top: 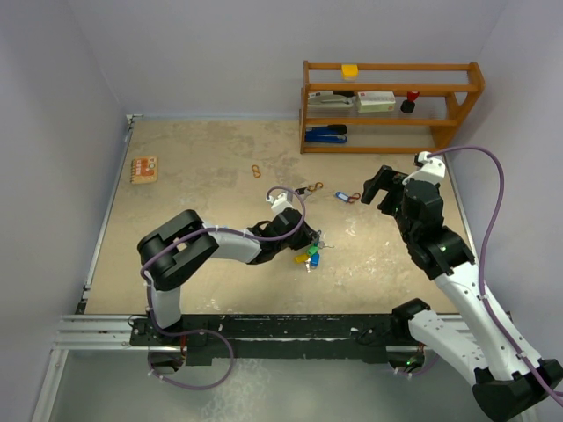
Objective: Put the keys on the keyring
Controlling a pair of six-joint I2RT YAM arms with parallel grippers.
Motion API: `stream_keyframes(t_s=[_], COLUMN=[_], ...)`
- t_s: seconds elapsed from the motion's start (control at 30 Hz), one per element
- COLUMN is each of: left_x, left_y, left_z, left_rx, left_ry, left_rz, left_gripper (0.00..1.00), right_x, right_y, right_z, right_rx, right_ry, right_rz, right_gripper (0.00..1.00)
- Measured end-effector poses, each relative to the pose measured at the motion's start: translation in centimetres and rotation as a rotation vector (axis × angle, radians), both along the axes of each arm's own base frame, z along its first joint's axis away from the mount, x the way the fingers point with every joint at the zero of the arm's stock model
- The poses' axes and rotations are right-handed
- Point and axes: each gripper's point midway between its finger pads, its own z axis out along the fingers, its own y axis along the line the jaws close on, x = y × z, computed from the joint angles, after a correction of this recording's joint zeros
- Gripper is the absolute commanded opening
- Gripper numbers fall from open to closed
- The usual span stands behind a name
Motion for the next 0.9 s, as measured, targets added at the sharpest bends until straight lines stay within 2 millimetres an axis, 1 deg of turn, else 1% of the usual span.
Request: stream_keyframes(t_s=[0.9], left_x=[0.12], left_y=[-0.18], left_z=[-0.1], left_rx=[-0.011], left_ry=[0.001], left_rz=[0.002], left_gripper=[0.0], right_x=[0.0], right_y=[-0.02], right_z=[0.0], right_rx=[0.0], right_ry=[0.0], right_rz=[-0.001], right_gripper=[1.0])
